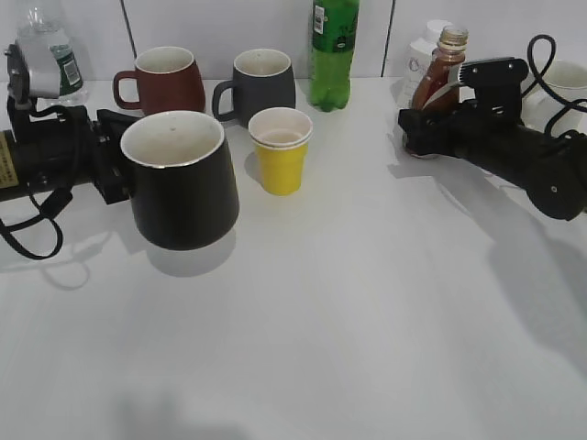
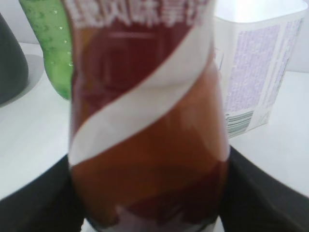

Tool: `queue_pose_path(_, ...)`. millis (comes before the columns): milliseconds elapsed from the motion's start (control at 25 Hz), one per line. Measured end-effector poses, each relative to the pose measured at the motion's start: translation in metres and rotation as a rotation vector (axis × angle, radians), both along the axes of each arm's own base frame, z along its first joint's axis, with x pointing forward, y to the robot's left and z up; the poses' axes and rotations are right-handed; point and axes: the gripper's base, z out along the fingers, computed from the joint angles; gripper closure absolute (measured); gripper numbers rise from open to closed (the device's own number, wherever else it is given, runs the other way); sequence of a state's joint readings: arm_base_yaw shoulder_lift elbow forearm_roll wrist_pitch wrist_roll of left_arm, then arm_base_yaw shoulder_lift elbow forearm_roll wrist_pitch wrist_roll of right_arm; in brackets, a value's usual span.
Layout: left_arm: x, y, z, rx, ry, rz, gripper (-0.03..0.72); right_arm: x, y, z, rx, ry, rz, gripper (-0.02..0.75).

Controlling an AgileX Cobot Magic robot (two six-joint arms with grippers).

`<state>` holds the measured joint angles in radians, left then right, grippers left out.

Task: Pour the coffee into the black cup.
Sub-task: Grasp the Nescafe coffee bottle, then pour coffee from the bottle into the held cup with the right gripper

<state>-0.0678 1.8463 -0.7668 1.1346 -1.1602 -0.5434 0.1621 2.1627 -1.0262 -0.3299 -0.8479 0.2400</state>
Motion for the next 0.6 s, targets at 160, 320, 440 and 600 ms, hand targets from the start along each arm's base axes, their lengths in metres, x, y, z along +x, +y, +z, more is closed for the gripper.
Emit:
queue_pose_path(160,0.0,0.0,0.0,0.001,0.0,-0.001,0.645,0.0,0.0,-0.001,0.0,-0.001,0.001,0.192)
queue_pose_path(320,-0.002,-0.001,-0.001,0.016,-0.001,-0.024,0.645,-0.002,0.0,0.002,-0.007,0.003,0.005,0.192)
queue_pose_path(440,-0.005,-0.005,-0.002,0.031,-0.002,-0.059,0.645,-0.013,-0.001,0.014,-0.024,0.012,0.013,0.192)
queue_pose_path(600,-0.012,-0.026,-0.002,0.029,-0.003,-0.125,0.646,-0.037,-0.004,0.049,-0.028,-0.041,0.031,0.195)
